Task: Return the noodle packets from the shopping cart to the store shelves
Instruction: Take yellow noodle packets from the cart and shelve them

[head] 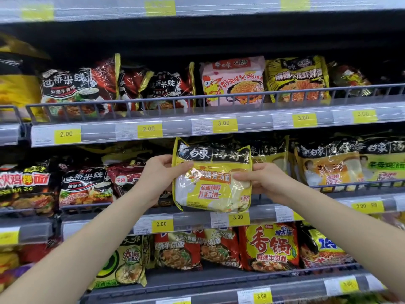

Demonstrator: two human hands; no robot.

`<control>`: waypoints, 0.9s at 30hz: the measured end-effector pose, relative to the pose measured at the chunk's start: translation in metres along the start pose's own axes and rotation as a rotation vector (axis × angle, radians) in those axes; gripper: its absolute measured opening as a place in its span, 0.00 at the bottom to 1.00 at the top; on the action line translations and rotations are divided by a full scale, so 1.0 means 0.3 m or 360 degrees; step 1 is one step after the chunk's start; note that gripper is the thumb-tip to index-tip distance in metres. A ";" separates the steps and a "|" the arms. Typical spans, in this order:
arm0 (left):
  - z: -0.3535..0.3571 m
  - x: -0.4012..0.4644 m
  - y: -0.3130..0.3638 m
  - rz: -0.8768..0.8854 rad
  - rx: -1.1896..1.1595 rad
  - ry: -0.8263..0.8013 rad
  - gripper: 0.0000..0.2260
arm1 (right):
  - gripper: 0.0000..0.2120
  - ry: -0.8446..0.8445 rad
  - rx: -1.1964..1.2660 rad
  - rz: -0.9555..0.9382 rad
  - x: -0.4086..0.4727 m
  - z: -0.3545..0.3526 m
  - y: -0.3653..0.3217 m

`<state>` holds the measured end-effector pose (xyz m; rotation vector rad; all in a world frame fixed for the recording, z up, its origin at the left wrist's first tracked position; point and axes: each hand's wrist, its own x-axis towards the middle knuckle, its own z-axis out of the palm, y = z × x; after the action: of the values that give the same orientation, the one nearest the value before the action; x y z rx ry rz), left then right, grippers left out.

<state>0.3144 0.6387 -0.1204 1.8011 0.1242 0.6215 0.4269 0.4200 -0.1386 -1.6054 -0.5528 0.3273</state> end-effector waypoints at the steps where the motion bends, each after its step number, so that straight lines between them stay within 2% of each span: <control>1: 0.003 0.000 0.000 0.0015 0.0017 0.0002 0.09 | 0.11 0.0012 0.0037 0.0035 0.003 -0.004 0.000; 7: 0.024 -0.016 -0.037 0.0063 -0.0034 -0.0158 0.25 | 0.05 0.0089 0.0238 0.0199 0.036 -0.070 -0.006; 8: 0.025 -0.026 -0.051 0.0131 0.0065 -0.0166 0.27 | 0.05 0.0130 0.0241 0.0195 0.048 -0.088 -0.008; 11: 0.024 -0.083 -0.099 0.0411 0.0833 -0.0316 0.28 | 0.06 0.0261 0.0244 0.0202 0.081 -0.120 -0.016; 13: 0.024 -0.109 -0.136 0.0552 0.1326 -0.0456 0.31 | 0.09 0.0374 0.0251 0.0205 0.103 -0.122 -0.016; 15: 0.025 -0.120 -0.169 0.0670 0.1772 -0.0531 0.38 | 0.18 0.0465 0.0260 0.0219 0.132 -0.113 -0.009; 18: 0.023 -0.114 -0.196 0.0768 0.2090 -0.0601 0.42 | 0.48 0.0511 0.0236 0.0102 0.199 -0.096 0.026; 19: 0.020 -0.111 -0.200 0.0792 0.2138 -0.0612 0.42 | 0.54 0.0503 0.0188 0.0072 0.222 -0.088 0.036; 20: 0.017 -0.108 -0.206 0.0807 0.2172 -0.0624 0.41 | 0.54 0.0519 0.0156 0.0039 0.229 -0.064 0.032; 23: 0.008 -0.101 -0.213 0.0806 0.2217 -0.0650 0.39 | 0.31 0.0522 -0.0052 0.0039 0.224 0.005 -0.006; 24: 0.007 -0.102 -0.212 0.0801 0.2225 -0.0659 0.38 | 0.27 0.0526 -0.0131 0.0042 0.234 0.020 -0.008; 27: 0.007 -0.106 -0.211 0.0774 0.2225 -0.0686 0.38 | 0.33 0.0552 -0.0225 0.0011 0.278 0.046 0.011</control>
<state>0.3026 0.6454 -0.1900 3.3413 -0.2582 0.4565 0.4904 0.4760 -0.1342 -1.7528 -0.3085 0.0110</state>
